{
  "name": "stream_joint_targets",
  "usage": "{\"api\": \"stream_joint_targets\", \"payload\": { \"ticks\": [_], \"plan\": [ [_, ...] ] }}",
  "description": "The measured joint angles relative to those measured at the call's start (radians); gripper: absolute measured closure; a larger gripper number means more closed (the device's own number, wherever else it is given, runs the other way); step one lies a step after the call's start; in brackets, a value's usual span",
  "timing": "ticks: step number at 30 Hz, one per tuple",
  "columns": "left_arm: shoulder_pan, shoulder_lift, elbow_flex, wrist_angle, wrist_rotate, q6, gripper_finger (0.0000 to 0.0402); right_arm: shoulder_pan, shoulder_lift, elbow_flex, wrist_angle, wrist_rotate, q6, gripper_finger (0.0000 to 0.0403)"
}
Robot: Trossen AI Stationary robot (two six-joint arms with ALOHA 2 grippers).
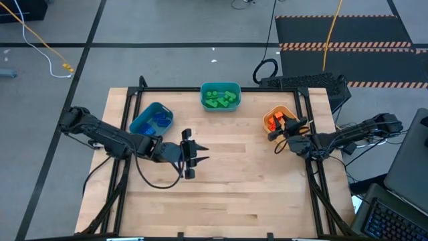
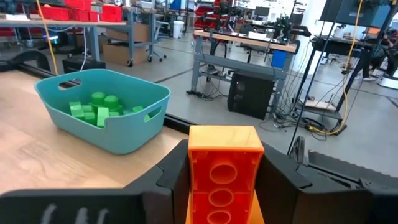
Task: Sort & place blocks by color
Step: Put the orange game piece into the yellow bin
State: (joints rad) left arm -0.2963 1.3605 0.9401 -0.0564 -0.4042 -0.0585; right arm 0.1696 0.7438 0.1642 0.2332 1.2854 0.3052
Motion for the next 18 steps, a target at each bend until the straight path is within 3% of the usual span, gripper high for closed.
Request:
{"api": "stream_joint_targets", "payload": {
  "ticks": [18],
  "plan": [
    [-0.019, 0.001, 0.000, 0.007, 0.002, -0.058, 0.0261, 0.007, -0.181, 0.001, -0.002, 0.027, -0.141, 0.0278]
  ]
}}
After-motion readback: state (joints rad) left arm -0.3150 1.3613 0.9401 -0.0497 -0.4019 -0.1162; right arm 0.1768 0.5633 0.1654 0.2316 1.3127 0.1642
